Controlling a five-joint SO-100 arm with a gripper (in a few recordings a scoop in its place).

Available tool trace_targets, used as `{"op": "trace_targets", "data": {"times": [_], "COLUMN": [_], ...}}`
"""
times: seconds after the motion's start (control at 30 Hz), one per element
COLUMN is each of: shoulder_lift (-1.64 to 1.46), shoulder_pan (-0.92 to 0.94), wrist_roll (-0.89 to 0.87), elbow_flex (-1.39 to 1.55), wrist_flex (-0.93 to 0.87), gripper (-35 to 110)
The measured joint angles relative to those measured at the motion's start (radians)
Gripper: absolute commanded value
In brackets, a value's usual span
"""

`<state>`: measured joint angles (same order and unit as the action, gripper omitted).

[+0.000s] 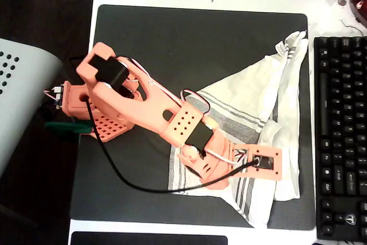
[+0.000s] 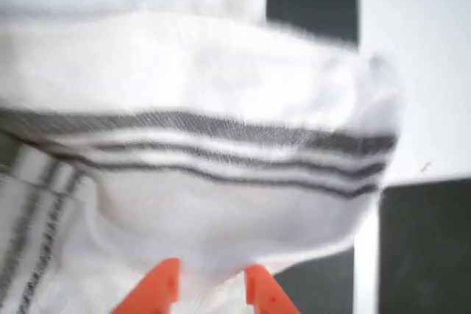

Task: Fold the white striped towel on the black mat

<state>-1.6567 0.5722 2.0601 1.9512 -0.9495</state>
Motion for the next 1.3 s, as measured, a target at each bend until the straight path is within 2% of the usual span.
{"op": "trace_targets", "data": {"times": [0.13,0.27,0.5,0.63,0.7,0.87,1.03,1.3], "shoulder_lift": [-0.086,-0.161,0.046,0.221,0.295,0.403,0.462,0.528], "shoulder_pan": [-0.014,-0.098,-0.359,-0.540,-0.597,-0.618,-0.569,-0.558], "wrist_roll": [-0.046,-0.202,-0.735,-0.893,-0.876,-0.661,-0.457,-0.247], "elbow_flex": [-0.100,-0.144,-0.417,-0.627,-0.723,-0.864,-0.887,-0.862], "wrist_flex": [-0.193,-0.285,-0.422,-0.508,-0.535,-0.545,-0.506,-0.433], "gripper": [14,13,16,16,17,18,21,22]}}
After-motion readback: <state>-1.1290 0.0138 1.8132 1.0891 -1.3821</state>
